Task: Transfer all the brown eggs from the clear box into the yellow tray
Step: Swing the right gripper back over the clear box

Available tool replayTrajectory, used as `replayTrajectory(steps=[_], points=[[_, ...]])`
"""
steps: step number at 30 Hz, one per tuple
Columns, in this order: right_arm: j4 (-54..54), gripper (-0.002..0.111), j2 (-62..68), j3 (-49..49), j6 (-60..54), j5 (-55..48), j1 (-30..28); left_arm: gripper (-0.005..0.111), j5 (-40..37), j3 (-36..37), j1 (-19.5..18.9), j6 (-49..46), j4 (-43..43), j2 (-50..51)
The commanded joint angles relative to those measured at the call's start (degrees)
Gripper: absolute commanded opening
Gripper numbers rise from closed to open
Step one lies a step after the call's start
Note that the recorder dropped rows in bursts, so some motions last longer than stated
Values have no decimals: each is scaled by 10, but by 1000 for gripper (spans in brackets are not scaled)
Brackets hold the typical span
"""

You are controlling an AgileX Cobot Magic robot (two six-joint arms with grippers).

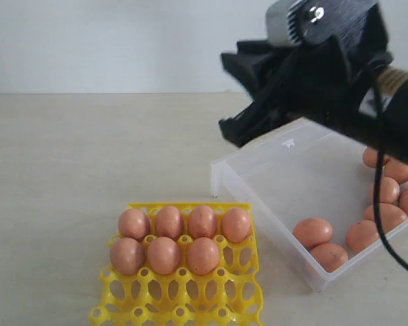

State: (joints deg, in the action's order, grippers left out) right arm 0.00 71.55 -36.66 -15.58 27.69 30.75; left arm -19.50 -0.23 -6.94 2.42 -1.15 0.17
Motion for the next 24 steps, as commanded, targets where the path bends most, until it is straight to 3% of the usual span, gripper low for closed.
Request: replayTrajectory(steps=[1,7,9,12,18,20,24], points=[[228,0,-50,-1,-257,78,1,4,3,2,3,-2,0,-2],[421,0,-71,-1,-496,269,0,4,3,2,3,-2,0,-2],[503,0,-70,-4,-564,284,-16,4,3,2,3,-2,0,-2],[658,0,-69,-28,-663,173,-89,4,3,2,3,-2,0,-2],[999,0,-28,-90,-859,-197,-329,4,3,2,3,-2,0,-2],[999,0,-12,-96,-852,-289,-368,4,3,2,3,-2,0,-2],[999,0,24,-97,-835,-323,-373,4,3,2,3,-2,0,-2]])
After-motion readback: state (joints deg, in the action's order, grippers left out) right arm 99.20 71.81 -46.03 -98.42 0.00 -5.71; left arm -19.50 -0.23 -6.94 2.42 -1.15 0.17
